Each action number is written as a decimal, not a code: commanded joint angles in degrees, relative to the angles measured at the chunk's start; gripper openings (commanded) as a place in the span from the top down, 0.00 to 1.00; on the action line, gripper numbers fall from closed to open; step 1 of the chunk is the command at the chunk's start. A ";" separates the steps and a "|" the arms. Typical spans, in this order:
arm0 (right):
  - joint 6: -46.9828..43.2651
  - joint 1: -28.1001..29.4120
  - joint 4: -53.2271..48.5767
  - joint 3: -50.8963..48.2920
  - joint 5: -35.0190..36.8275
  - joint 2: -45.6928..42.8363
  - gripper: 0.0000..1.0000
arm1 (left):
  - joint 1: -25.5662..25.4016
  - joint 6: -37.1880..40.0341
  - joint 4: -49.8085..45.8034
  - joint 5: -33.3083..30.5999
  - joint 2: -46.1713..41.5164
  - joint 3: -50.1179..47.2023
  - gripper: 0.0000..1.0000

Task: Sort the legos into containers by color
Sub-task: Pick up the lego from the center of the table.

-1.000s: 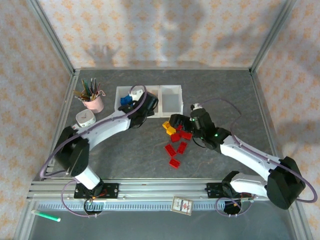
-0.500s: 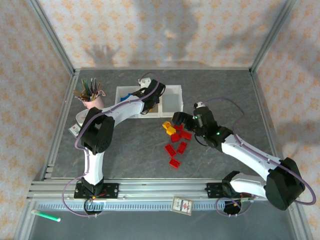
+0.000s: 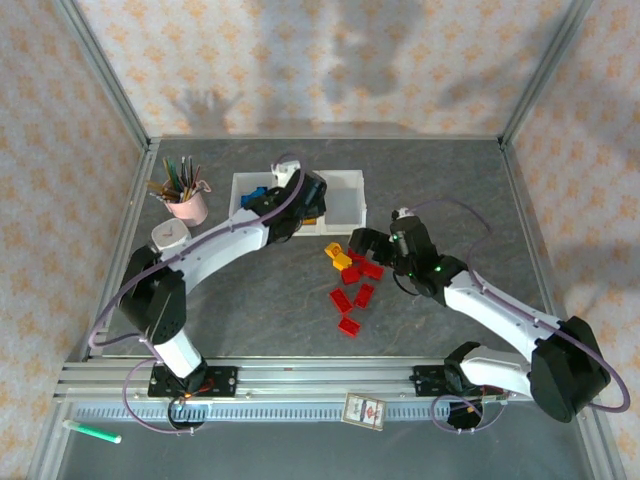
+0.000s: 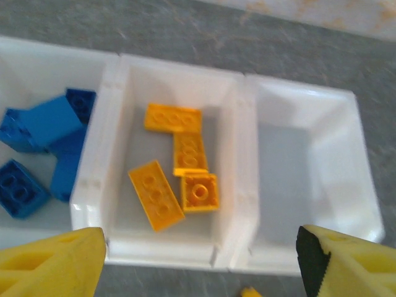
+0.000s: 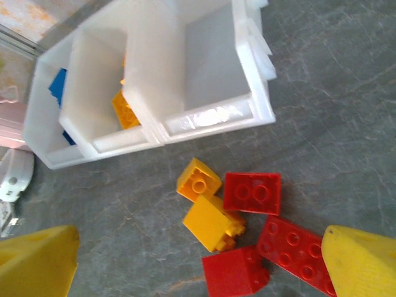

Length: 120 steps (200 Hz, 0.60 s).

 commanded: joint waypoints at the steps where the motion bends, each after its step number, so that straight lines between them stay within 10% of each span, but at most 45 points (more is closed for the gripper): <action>1: -1.24 -0.62 -0.72 -2.04 -0.14 -0.46 0.00 | -2.30 -5.19 -0.72 2.51 -1.26 -4.90 0.15; 120: -2.69 -6.65 2.53 -7.01 -4.77 -0.76 0.00 | -9.92 -21.59 6.19 2.77 7.37 -8.75 0.07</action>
